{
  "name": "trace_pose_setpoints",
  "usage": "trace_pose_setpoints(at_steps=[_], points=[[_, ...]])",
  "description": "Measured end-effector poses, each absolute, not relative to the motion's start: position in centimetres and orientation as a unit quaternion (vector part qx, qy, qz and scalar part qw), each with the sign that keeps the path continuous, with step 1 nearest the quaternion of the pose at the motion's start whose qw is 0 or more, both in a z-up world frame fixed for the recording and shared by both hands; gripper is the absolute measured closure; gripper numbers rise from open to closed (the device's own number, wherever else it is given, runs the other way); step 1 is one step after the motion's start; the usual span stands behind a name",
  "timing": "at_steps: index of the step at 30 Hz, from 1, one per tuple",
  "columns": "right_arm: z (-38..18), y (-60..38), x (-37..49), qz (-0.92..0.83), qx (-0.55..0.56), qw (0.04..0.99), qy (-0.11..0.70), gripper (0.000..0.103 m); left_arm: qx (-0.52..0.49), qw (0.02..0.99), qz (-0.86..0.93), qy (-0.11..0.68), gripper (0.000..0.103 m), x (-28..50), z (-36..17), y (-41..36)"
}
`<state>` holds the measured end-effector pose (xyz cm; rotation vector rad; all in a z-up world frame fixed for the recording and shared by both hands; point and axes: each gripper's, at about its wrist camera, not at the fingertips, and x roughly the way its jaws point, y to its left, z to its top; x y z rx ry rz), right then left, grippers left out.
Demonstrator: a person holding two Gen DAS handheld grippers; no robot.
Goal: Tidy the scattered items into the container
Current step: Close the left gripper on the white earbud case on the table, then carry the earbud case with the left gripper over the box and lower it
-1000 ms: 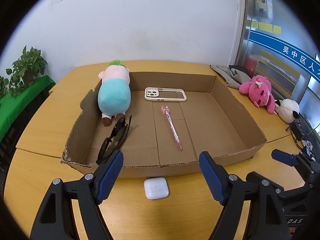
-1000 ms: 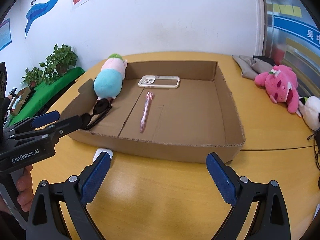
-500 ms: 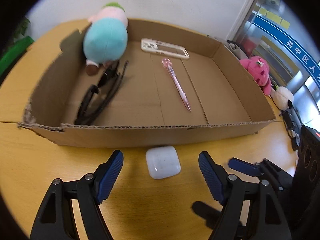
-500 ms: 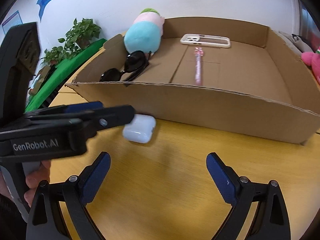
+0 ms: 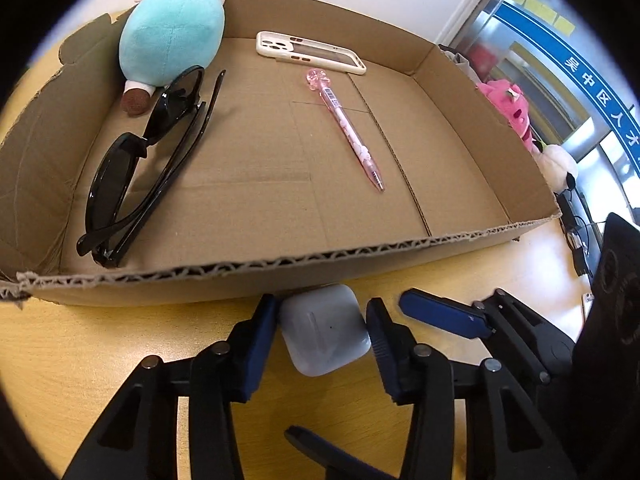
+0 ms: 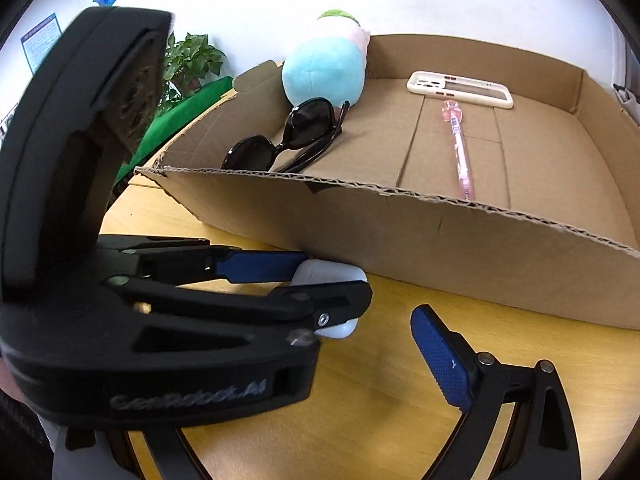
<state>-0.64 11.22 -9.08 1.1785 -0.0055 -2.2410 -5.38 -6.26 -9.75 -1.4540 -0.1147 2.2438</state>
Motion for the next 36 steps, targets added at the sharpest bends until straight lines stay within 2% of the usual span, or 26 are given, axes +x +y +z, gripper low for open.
trace_pose_setpoints(at_steps=[5, 7, 9, 11, 17, 20, 23, 24, 36], points=[[-9.3, 11.4, -0.9, -0.839, 0.449, 0.307, -0.001, 0.016, -0.531, 0.232, 0.814, -0.025, 0.062, -5.1, -9.7, -6.2], [-9.2, 11.2, -0.9, -0.843, 0.445, 0.303, 0.019, 0.025, -0.532, 0.235, 0.813, -0.026, 0.062, -5.1, -9.7, -6.3], [-9.2, 10.9, -1.0, -0.843, 0.443, 0.305, 0.026, 0.040, -0.532, 0.239, 0.812, -0.026, 0.063, -5.0, -9.7, -6.3], [-9.2, 10.8, -1.1, -0.840, 0.444, 0.311, 0.020, 0.047, -0.532, 0.244, 0.810, -0.032, 0.064, -5.1, -9.7, -6.3], [-9.1, 10.8, -0.6, -0.844, 0.434, 0.315, 0.023, 0.047, -0.536, 0.250, 0.804, -0.056, 0.067, -4.9, -9.8, -6.8], [-8.7, 11.1, 0.0, -0.850, 0.423, 0.313, 0.026, 0.048, -0.529, 0.257, 0.806, -0.063, 0.075, -4.3, -9.1, -6.9], [-7.9, 11.3, 0.7, -0.856, 0.407, 0.318, 0.031, 0.055, -0.520, 0.256, 0.813, -0.063, 0.082, -3.6, -7.9, -6.8], [-7.5, 11.3, 0.9, -0.857, 0.402, 0.321, 0.034, 0.062, -0.516, 0.255, 0.815, -0.061, 0.083, -3.4, -7.4, -6.7], [-4.0, 13.5, 3.7, -0.882, 0.344, 0.320, 0.044, 0.064, -0.480, 0.265, 0.835, -0.044, 0.083, -1.4, -3.3, -4.3]])
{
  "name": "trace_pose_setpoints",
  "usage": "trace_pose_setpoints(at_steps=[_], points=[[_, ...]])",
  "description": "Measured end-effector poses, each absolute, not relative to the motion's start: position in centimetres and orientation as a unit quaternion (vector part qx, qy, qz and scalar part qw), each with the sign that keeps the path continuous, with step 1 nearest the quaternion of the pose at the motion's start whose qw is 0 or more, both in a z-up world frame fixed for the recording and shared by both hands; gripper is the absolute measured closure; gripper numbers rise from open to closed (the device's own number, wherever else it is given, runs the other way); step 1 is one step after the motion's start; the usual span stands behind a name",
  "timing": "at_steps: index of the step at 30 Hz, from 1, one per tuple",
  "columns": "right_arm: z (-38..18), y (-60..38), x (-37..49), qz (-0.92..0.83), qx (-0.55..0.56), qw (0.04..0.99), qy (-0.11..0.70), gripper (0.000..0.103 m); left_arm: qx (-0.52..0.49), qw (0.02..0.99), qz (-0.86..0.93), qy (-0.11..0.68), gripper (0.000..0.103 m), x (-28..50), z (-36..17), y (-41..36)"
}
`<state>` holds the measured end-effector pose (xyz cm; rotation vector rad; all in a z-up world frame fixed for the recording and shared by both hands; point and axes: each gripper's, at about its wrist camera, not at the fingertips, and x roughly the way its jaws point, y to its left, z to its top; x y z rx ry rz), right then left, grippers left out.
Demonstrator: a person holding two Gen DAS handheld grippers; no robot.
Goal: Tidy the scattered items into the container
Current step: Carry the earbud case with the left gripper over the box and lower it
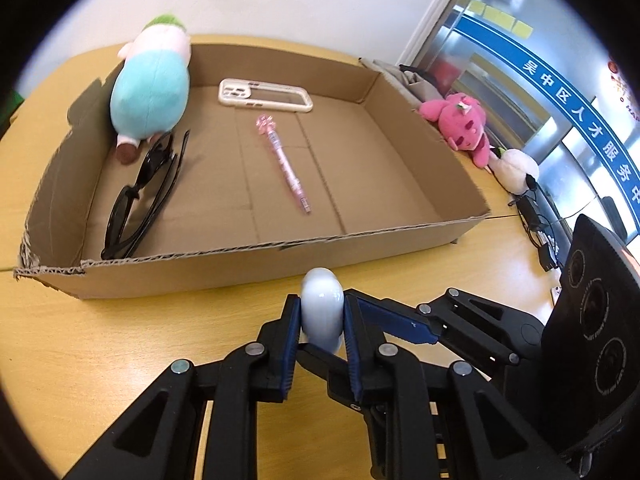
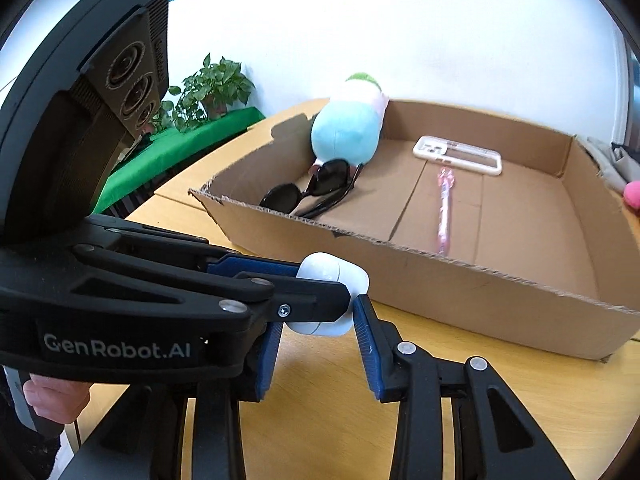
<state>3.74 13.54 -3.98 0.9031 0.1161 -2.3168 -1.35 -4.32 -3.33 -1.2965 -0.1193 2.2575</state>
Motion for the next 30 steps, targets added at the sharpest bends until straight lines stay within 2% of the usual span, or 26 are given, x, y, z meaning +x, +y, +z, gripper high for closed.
trace_pose_setpoints(at_steps=[15, 30], points=[[3.6, 15.9, 4.3, -0.914, 0.271, 0.297, 0.056, 0.064, -0.411, 0.284, 0.866, -0.015, 0.083, -0.7, 5.1, -0.8], [11.6, 18.4, -0.2, -0.935, 0.209, 0.273, 0.083, 0.064, -0.346, 0.314, 0.884, 0.010, 0.083, -5.1, 13.2, 3.0]])
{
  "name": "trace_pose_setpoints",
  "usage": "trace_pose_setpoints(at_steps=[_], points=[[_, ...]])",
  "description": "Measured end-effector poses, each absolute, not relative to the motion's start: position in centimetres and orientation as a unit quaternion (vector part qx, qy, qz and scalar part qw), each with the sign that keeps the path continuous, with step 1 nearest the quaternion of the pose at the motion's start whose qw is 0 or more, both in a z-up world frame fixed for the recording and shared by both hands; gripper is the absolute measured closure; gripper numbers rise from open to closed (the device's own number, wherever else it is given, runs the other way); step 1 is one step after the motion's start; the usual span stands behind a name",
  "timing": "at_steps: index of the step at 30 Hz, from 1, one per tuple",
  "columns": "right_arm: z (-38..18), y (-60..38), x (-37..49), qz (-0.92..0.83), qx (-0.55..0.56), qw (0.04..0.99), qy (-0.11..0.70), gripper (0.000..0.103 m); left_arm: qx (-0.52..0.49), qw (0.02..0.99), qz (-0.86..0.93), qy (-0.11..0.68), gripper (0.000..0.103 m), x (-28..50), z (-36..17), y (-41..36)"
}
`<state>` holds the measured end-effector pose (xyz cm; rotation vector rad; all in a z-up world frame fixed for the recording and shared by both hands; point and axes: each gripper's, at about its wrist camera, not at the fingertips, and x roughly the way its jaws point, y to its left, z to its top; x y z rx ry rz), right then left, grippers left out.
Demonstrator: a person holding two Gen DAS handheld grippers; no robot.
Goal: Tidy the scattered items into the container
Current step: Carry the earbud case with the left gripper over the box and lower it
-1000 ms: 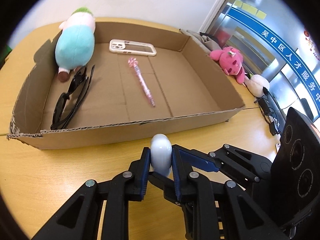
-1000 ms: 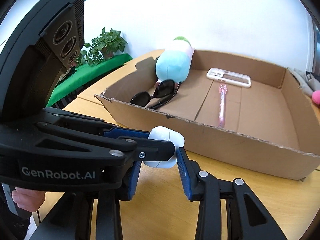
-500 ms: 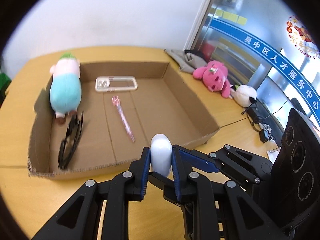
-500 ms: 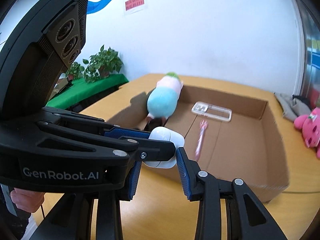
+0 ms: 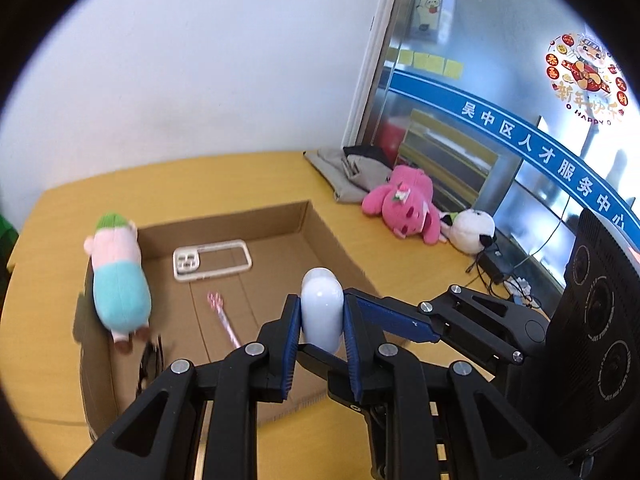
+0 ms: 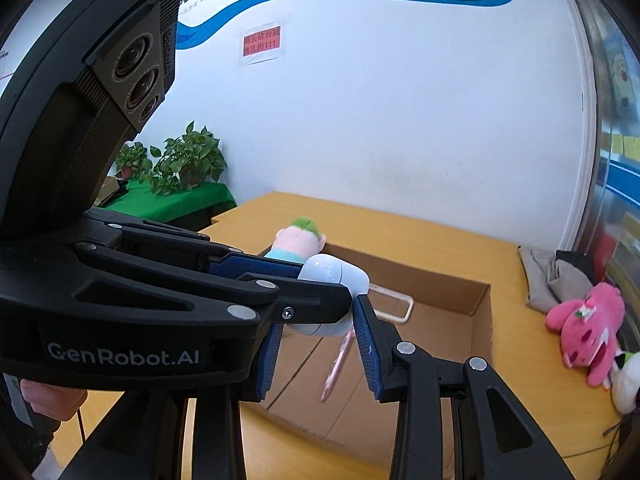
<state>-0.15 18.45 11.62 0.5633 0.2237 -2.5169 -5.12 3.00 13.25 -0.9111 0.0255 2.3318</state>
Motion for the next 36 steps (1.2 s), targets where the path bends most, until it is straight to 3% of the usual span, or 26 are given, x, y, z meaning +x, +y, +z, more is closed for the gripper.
trace_pose_setpoints(at_steps=[17, 36], points=[[13.2, 20.6, -12.6, -0.929, 0.235, 0.272, 0.083, 0.064, -0.365, 0.321, 0.873, 0.022, 0.083, -17.0, 13.7, 6.7], [1.6, 21.3, -23.3, -0.886, 0.376, 0.266, 0.059, 0.064, -0.483, 0.327, 0.812, -0.025, 0.083, -26.7, 0.9, 8.3]])
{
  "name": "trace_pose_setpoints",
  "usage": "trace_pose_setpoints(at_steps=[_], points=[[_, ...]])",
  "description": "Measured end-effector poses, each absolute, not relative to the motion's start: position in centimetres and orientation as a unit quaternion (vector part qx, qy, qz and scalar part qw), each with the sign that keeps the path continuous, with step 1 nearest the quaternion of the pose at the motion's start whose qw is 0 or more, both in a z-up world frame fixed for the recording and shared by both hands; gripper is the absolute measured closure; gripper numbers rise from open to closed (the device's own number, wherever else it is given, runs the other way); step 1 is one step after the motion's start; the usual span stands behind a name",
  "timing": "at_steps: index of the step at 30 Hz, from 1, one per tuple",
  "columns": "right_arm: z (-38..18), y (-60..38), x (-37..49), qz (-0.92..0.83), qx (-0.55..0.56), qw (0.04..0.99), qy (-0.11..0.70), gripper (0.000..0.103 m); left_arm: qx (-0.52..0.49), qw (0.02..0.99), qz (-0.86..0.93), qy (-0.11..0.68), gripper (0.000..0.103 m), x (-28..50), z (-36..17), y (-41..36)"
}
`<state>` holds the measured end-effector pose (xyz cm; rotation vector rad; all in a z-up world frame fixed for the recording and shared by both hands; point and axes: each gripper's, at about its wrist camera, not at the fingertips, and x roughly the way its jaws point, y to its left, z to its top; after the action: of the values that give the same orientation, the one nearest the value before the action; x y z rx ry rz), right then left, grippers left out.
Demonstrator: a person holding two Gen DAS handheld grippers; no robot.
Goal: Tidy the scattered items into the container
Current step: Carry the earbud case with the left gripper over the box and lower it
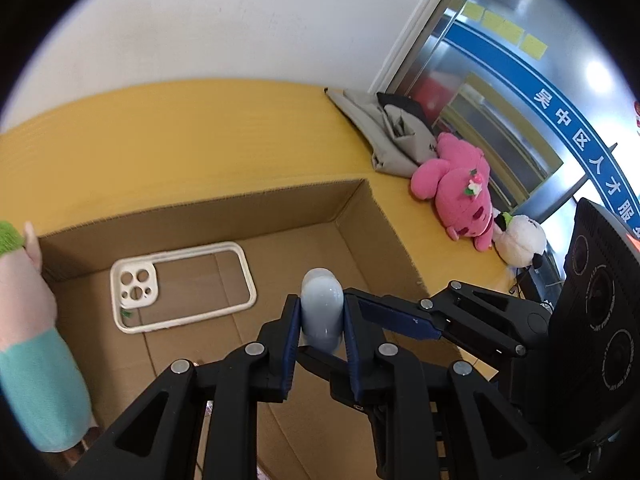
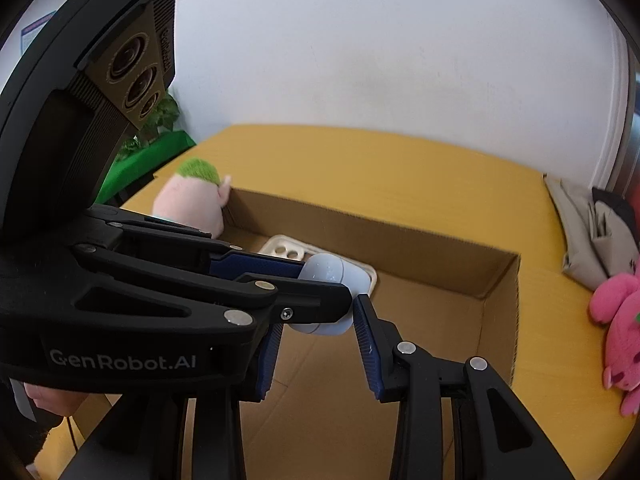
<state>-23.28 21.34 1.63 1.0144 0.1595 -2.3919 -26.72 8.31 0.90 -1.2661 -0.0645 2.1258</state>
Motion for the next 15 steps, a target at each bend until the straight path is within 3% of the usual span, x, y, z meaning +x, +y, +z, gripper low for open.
trace_pose_setpoints(at_steps=[15], points=[[-3.3, 21.7, -24.6, -0.839, 0.481, 0.250, 0.043, 0.064, -0.556, 0.324, 0.764, -0.050, 0.083, -27.9, -4.9, 9.0]])
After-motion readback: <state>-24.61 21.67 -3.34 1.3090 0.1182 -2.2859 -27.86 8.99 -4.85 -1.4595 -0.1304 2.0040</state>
